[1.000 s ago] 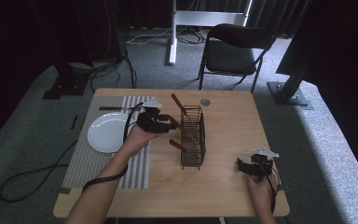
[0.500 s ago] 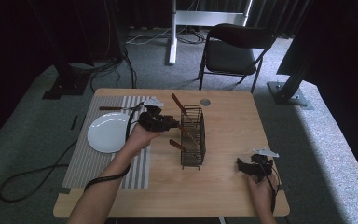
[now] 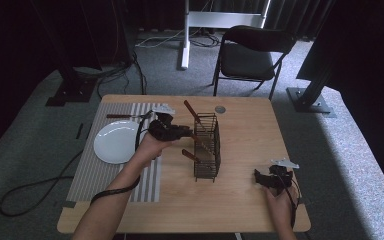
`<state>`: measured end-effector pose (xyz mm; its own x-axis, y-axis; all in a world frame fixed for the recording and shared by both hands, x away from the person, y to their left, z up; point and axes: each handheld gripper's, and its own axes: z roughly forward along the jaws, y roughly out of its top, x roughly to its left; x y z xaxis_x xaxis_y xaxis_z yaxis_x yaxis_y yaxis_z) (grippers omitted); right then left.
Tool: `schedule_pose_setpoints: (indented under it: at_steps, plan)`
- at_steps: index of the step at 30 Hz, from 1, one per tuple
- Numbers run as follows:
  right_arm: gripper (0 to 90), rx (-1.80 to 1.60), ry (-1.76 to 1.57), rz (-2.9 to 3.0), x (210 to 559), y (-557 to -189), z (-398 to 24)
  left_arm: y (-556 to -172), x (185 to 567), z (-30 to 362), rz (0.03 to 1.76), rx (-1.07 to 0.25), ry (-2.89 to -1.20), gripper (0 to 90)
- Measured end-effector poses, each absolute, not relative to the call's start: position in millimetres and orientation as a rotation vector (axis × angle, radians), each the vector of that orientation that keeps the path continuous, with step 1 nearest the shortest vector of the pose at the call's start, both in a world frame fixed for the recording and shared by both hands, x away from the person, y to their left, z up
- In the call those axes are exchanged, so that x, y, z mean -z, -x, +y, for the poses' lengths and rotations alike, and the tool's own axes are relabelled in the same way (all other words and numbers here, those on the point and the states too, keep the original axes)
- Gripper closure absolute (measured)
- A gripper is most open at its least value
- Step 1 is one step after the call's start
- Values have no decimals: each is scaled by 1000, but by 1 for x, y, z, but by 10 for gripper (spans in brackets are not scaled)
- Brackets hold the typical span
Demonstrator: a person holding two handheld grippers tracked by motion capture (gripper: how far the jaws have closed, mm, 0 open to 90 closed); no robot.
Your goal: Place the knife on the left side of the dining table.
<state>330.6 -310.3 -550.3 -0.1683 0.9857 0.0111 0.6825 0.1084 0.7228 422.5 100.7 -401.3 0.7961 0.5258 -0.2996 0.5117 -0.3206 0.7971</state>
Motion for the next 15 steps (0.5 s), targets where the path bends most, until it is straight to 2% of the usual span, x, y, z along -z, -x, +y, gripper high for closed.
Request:
schedule_pose_setpoints:
  at_steps: [15]
  plan:
    - [117,-828,-1620,1909,550,-331,-310,-411,395,98,786,-44,-1950,751]
